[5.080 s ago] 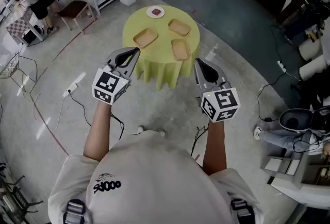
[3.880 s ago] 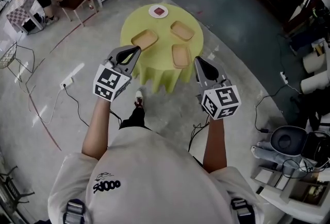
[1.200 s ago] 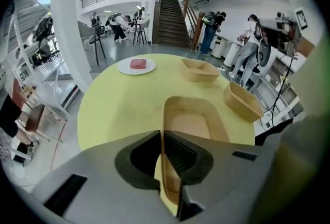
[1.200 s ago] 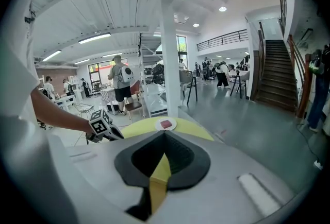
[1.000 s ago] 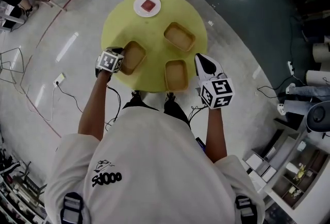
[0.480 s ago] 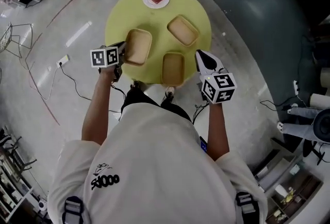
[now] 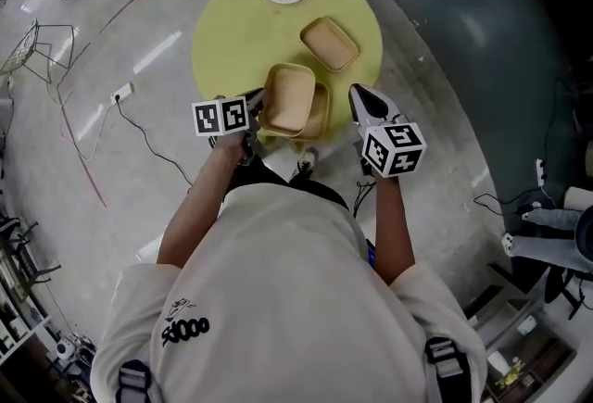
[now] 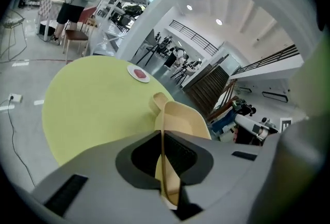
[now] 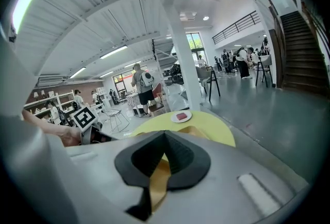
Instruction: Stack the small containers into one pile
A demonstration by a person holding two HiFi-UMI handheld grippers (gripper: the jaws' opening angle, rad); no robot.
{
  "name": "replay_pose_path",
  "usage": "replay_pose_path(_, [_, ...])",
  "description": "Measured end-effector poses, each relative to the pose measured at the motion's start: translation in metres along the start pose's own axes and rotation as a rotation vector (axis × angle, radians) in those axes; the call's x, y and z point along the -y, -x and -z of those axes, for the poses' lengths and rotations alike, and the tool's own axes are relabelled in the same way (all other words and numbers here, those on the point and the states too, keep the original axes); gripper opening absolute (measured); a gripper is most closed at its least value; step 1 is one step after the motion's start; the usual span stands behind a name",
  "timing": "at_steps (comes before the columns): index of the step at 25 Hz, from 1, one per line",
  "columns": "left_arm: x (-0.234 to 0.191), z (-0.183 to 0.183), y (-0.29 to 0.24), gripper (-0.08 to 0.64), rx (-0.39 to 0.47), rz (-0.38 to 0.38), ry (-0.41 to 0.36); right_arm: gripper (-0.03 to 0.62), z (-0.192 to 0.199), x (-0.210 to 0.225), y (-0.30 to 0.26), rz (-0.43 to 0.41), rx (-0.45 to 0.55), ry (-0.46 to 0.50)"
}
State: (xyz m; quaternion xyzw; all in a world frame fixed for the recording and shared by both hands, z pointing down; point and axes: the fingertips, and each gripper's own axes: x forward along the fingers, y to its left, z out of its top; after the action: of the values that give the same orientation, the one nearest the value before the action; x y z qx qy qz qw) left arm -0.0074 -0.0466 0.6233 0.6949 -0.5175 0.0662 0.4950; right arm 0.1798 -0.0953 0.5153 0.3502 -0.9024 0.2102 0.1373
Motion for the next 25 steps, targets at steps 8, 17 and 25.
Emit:
replay_pose_path(8, [0.009, 0.038, -0.027, 0.025, -0.030, -0.021, 0.120, 0.009, 0.022, 0.005, 0.019, 0.000, -0.023, -0.021])
replay_pose_path(17, [0.003, 0.055, -0.050, 0.025, -0.047, -0.112, 0.119, 0.009, 0.037, 0.019, 0.033, 0.019, -0.057, -0.033])
replay_pose_path(25, [0.010, 0.059, -0.057, 0.041, -0.031, -0.105, 0.060, 0.009, 0.055, 0.017, 0.027, -0.007, -0.088, -0.054])
